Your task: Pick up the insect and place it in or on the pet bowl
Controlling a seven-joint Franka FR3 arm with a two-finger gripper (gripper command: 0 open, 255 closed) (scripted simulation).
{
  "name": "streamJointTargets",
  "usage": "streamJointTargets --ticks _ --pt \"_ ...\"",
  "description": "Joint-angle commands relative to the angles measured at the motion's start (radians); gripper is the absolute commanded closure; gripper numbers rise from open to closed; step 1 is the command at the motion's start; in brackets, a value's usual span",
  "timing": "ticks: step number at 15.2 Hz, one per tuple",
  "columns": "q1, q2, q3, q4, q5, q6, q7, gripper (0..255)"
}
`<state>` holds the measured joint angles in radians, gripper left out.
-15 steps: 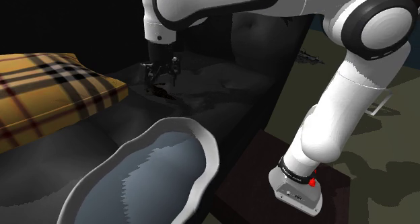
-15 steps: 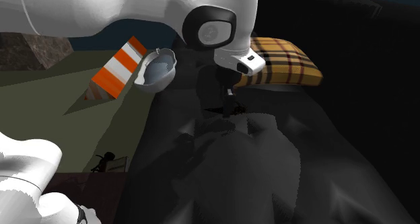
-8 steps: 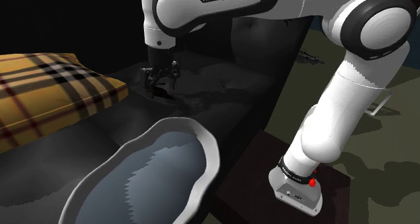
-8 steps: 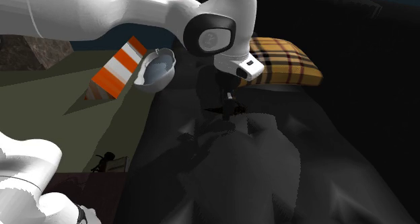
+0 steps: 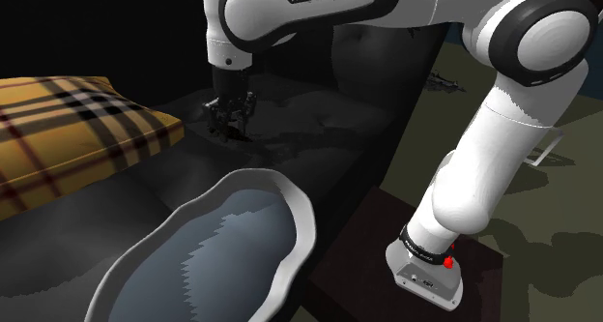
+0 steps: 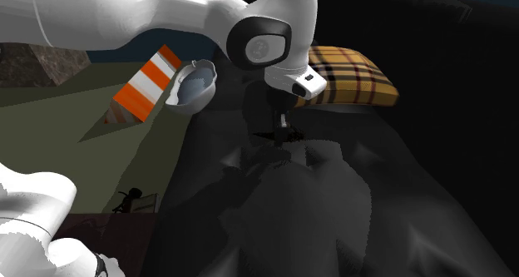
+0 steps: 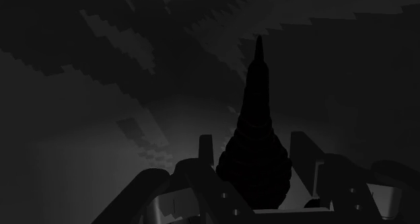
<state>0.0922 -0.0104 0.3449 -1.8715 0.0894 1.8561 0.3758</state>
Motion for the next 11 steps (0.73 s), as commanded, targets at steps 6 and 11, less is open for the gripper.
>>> streamJointTargets --ticks 6,11 --pt "0.000 -0.002 0.000 0.022 0.001 -0.025 0.001 255" --pt "-0.001 -0.004 -0.001 0.088 0.000 -0.092 0.006 255"
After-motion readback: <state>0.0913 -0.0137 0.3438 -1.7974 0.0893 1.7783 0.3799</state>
